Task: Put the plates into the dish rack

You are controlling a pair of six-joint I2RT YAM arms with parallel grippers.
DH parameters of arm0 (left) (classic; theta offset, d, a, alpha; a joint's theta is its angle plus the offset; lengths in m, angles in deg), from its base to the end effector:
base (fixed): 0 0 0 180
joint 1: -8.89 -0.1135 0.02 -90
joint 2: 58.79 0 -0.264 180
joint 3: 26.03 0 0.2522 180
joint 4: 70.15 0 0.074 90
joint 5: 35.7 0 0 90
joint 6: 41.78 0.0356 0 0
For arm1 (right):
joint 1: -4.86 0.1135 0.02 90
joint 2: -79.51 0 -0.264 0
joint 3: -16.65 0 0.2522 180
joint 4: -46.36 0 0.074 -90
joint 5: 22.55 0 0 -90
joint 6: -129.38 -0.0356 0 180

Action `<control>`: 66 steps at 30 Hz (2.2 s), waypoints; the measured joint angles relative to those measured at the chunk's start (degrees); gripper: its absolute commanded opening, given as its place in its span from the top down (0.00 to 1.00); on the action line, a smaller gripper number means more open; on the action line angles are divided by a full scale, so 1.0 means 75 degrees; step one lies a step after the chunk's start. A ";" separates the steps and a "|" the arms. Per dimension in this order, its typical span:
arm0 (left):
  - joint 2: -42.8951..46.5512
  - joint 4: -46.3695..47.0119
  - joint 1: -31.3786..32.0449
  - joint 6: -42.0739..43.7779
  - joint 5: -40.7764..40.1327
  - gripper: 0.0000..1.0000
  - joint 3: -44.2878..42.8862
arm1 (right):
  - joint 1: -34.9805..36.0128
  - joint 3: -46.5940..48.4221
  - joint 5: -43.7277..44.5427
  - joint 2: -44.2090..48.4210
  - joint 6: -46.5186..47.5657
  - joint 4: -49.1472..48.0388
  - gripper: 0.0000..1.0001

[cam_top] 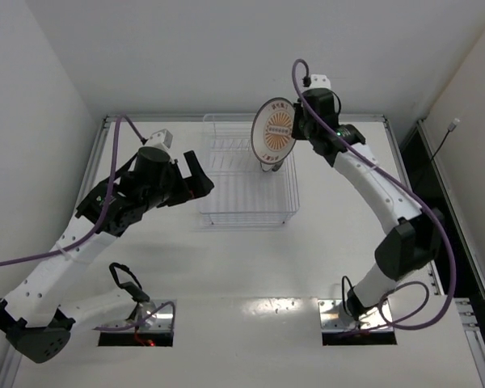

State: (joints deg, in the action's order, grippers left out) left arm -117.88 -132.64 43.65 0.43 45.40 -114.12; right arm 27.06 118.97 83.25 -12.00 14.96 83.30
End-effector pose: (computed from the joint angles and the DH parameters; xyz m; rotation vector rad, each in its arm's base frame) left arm 0.1642 -0.1072 0.4020 -0.3444 2.1969 -0.6578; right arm 0.3480 0.1315 0.3770 0.2126 2.0053 0.2395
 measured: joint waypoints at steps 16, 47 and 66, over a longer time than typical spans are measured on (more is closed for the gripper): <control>0.0038 -0.0519 -0.0070 0.0111 -0.0271 0.00 0.0000 | 0.0804 0.2471 0.2509 -0.2597 0.0670 0.1163 1.00; 0.0114 -0.0647 -0.0143 0.0111 -0.0221 0.00 0.0099 | 0.1714 0.3485 0.3993 -0.4124 0.0822 0.1291 0.88; -0.0574 -0.0227 -0.0160 0.0373 -0.0143 0.00 0.0099 | 0.0997 0.3634 0.1084 -0.0146 0.1067 0.3791 0.12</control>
State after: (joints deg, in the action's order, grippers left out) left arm -122.18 -134.35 42.45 3.22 44.33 -113.37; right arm 34.53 146.22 91.38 -13.09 22.96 111.74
